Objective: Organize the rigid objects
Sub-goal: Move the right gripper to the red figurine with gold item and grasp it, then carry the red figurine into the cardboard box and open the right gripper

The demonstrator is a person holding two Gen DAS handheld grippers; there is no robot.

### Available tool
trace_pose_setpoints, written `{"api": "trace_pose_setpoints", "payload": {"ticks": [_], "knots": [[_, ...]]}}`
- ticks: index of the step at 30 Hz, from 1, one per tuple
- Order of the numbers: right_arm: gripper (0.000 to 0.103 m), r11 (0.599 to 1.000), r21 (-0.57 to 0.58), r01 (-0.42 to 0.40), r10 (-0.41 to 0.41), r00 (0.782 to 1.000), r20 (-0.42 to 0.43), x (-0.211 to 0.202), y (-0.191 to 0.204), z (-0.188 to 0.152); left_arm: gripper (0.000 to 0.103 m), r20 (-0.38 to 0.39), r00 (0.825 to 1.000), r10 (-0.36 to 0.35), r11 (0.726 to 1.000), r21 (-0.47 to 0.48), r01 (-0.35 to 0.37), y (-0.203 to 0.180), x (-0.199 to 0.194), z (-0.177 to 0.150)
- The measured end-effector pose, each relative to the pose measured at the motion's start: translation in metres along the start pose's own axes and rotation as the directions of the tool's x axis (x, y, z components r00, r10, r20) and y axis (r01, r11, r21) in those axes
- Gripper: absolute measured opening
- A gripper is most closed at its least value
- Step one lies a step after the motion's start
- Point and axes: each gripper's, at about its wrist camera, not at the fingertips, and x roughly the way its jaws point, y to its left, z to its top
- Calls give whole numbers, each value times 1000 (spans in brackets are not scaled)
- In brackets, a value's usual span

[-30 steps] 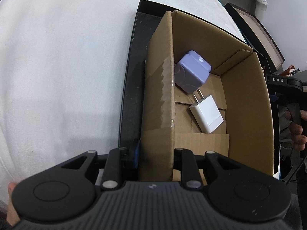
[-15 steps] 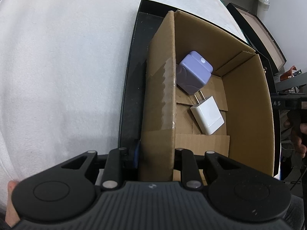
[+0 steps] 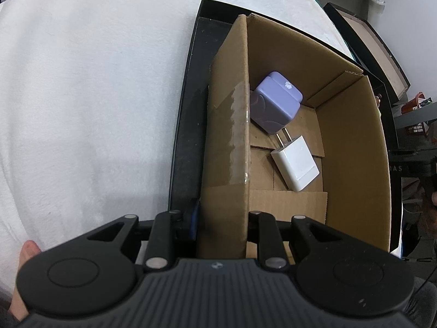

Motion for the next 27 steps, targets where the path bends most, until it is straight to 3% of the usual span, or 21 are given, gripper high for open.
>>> {"api": "trace_pose_setpoints", "payload": {"ticks": [15, 27], "knots": [[38, 991, 122, -53, 46, 997, 61, -49, -6, -16, 22, 13, 1000, 20, 1000, 4, -21, -3, -4, -2], [38, 995, 87, -51, 39, 991, 132, -95, 22, -9, 25, 19, 1000, -10, 1000, -11, 10, 2, -9, -2]]}}
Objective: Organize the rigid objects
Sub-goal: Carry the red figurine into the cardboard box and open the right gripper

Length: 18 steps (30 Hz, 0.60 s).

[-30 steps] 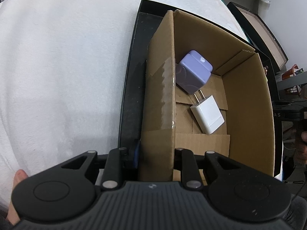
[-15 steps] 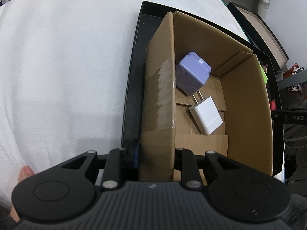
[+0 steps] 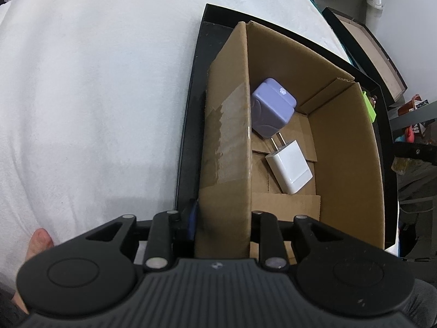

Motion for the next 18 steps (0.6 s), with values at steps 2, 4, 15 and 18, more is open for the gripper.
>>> {"api": "trace_pose_setpoints", "payload": {"ticks": [2, 4, 15, 18], "knots": [[38, 1000, -14, -7, 7, 1000, 13, -7, 9, 4, 25, 9, 1000, 1, 1000, 0, -1, 1, -2, -1], [38, 1000, -24, -19, 20, 999, 27, -13, 19, 8, 25, 17, 1000, -3, 1000, -3, 3, 3, -4, -2], [38, 993, -93, -68, 72, 997, 42, -15, 77, 30, 28, 22, 999, -35, 999, -7, 36, 8, -10, -4], [38, 993, -103, -64, 67, 997, 25, -6, 87, 30, 28, 23, 999, -43, 999, -13, 43, 10, -11, -4]]}}
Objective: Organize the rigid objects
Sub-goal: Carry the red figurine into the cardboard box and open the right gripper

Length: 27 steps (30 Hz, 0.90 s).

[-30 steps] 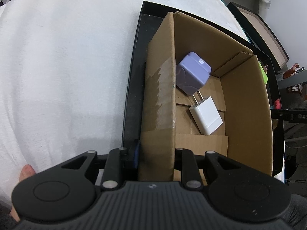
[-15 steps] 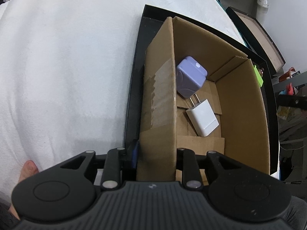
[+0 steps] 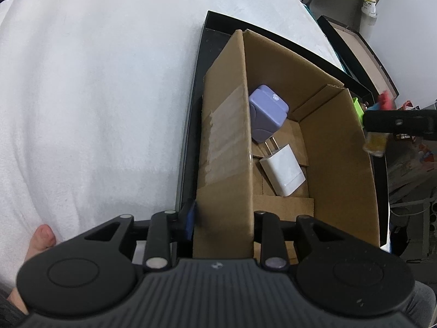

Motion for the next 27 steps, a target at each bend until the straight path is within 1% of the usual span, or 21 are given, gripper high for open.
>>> {"api": "trace_pose_setpoints", "payload": {"ticks": [5, 15, 21, 27], "knots": [[38, 1000, -4, 15, -15, 1000, -22, 16, 11, 1, 29, 6, 1000, -10, 1000, 5, 10, -1, -3, -1], [38, 997, -13, 78, -78, 996, -37, 44, 25, 7, 29, 11, 1000, 1, 1000, 14, -2, -4, -6, -3], [39, 994, -13, 106, -106, 993, -42, 51, 26, 6, 29, 10, 1000, 16, 1000, 15, -17, -9, -8, -5], [40, 996, -17, 87, -87, 996, -17, 36, 25, -3, 29, 10, 1000, 30, 1000, -10, -29, -9, -5, -4]]}}
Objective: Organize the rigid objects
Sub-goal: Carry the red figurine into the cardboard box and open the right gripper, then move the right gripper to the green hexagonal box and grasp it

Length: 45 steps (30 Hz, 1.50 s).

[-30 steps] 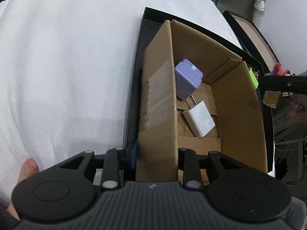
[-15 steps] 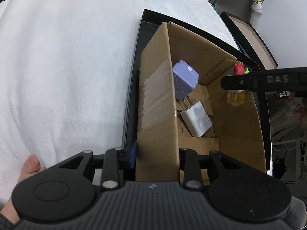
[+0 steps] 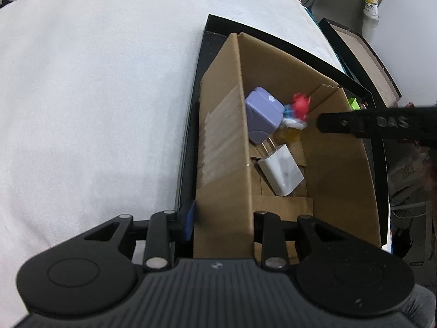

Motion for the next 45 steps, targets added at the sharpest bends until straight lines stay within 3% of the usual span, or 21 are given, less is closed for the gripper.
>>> {"api": "trace_pose_setpoints", "payload": {"ticks": [6, 10, 20, 23, 27, 36, 45], "knots": [[41, 999, -5, -33, 33, 999, 33, -23, -11, -9, 28, 12, 1000, 25, 1000, 12, -25, -5, -3, -1], [42, 999, -13, -43, 43, 998, 51, -37, -20, -16, 29, 37, 999, -1, 1000, -9, 1, -3, -9, -3], [47, 999, 23, -36, 34, 995, 89, -52, -54, -27, 21, 52, 997, 65, 998, 13, -66, -15, -9, -7], [49, 998, 55, -30, 25, 996, 90, -50, -71, -29, 21, 54, 996, 65, 998, 17, -66, -13, -8, -8], [60, 995, 94, -28, 19, 996, 88, -46, -93, -32, 21, 59, 996, 64, 998, 13, -65, -12, -8, -7], [60, 989, 146, -17, 6, 997, 73, -31, -133, -33, 21, 50, 996, 68, 998, 3, -68, -12, -6, -6], [61, 994, 104, 16, -21, 999, 41, -3, -151, -22, 21, 36, 997, 66, 998, -11, -65, -8, -2, -7]]}}
